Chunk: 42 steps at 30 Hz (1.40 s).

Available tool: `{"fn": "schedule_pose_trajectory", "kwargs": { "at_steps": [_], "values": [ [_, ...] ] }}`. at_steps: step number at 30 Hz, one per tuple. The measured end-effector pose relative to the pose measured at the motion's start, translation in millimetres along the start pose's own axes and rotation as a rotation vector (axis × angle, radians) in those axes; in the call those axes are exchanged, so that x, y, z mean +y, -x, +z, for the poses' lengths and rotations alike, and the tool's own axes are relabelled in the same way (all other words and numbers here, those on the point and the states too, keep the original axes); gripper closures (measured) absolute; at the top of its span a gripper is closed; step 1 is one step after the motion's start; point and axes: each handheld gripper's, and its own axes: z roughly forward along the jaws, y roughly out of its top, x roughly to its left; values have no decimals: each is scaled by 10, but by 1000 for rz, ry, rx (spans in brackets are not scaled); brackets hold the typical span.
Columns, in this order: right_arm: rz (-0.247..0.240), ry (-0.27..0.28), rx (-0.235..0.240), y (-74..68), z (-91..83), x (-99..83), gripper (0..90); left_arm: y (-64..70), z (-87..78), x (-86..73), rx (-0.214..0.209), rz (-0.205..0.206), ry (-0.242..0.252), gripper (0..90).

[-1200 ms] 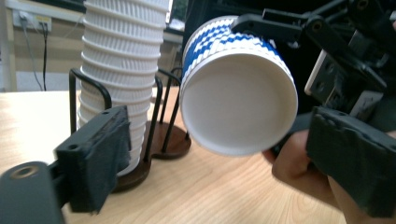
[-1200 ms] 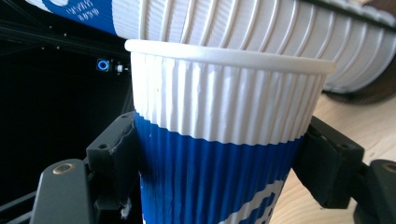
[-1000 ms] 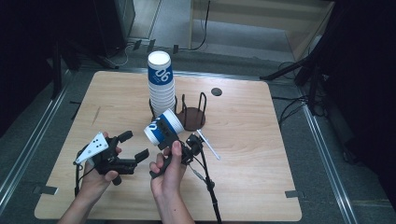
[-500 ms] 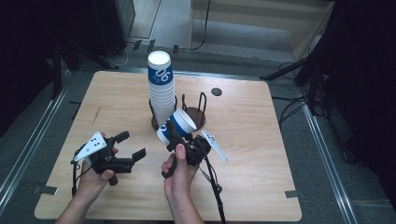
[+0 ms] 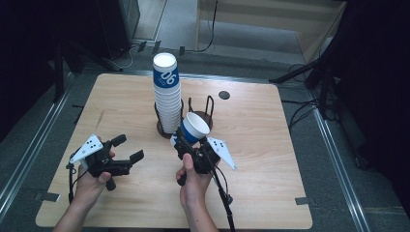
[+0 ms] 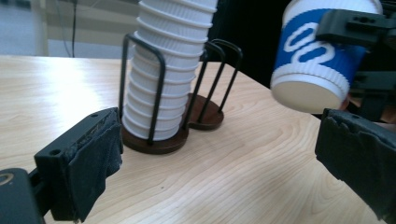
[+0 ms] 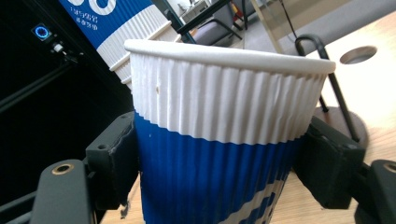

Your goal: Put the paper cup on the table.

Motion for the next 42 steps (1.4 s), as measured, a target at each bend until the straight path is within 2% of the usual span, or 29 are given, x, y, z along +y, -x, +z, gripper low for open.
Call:
{"fn": "schedule_pose_trajectory", "kwargs": {
  "at_steps": [2,15,21,26,29,35,38,42],
  "values": [
    [-39,5,-12,19,-5,3,228,-30,-13,-4,12,5,-7,17],
    [-205,35,-54,145,-58,108,227,-188,-75,-58,76,-5,-36,17],
    [-247,53,-72,213,-65,129,227,-262,-112,-92,110,-1,-55,17],
    [-296,77,-78,255,-83,148,226,-352,-153,-128,136,-15,-56,17],
    [-321,89,-81,290,-94,166,226,-393,-185,-147,168,3,-95,17],
    [-368,106,-104,392,-115,225,225,-445,-196,-220,216,14,-121,17],
    [-393,114,-114,456,-121,253,225,-463,-199,-248,238,26,-124,18],
    [-416,119,-129,556,-123,280,224,-500,-240,-270,259,18,-117,18]
  ]
}}
